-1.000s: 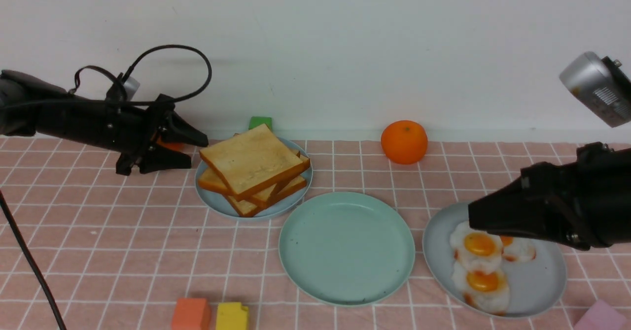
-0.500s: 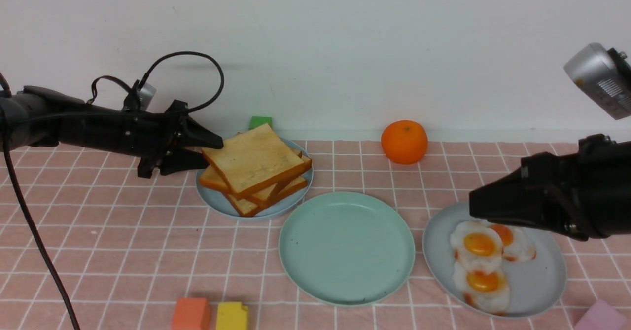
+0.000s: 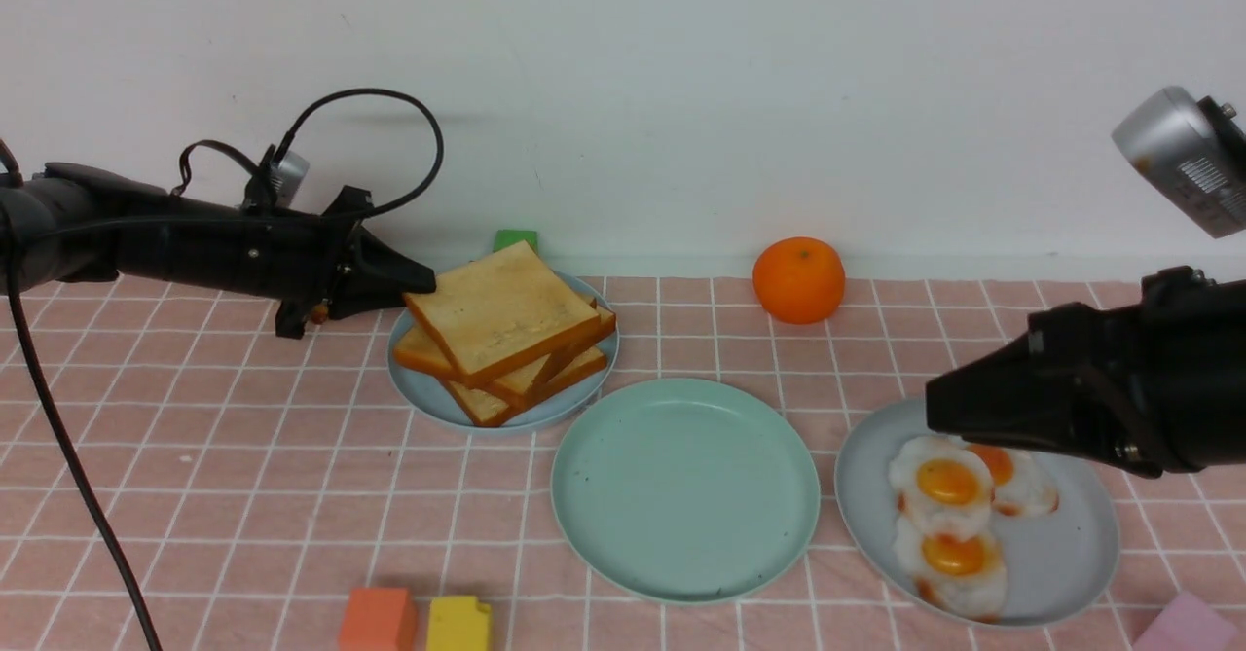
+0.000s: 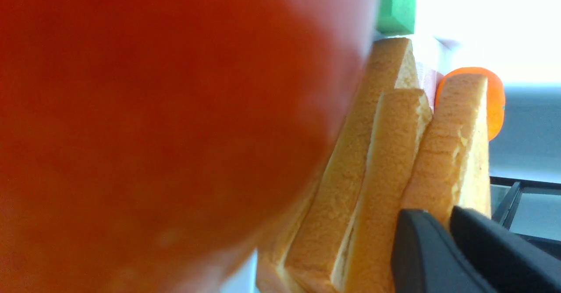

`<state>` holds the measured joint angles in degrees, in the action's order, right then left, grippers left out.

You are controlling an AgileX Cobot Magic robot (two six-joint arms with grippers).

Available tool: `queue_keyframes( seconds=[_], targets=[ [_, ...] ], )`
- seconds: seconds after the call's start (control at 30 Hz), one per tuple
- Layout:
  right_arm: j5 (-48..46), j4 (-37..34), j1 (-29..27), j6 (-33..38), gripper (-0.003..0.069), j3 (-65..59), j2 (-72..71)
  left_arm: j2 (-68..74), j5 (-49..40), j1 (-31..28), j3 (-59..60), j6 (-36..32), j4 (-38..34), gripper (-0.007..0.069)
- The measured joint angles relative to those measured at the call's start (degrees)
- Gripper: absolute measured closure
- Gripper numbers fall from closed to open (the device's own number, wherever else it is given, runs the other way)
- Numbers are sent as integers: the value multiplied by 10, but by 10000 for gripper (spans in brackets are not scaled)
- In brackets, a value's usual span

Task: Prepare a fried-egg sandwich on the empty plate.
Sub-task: Use the left arm to put a slice of bread into the empty plate in the middle

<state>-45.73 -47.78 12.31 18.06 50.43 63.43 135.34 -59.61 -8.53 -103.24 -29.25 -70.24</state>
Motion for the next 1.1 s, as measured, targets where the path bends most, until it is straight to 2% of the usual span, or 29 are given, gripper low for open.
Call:
queue_keyframes(
  seconds=[0.1, 0.27, 0.4, 0.53, 0.83, 1.1],
  targets=[
    [-3, 2, 0, 0, 417, 0, 0, -8, -6, 0, 0, -18, 1, 533],
    [-11, 5, 0, 1, 417, 0, 0, -63, -66, 1, 0, -101, -21, 533],
    [-32, 20, 0, 0, 417, 0, 0, -106, -81, 12, 0, -132, -21, 533],
    [-56, 37, 0, -1, 417, 0, 0, -119, -84, 50, -2, -135, 11, 533],
    [-56, 95, 0, -14, 417, 0, 0, -106, -73, 206, -2, -104, 156, 533],
    [-57, 107, 0, -18, 417, 0, 0, -74, -10, 239, -2, -77, 171, 533]
  ],
)
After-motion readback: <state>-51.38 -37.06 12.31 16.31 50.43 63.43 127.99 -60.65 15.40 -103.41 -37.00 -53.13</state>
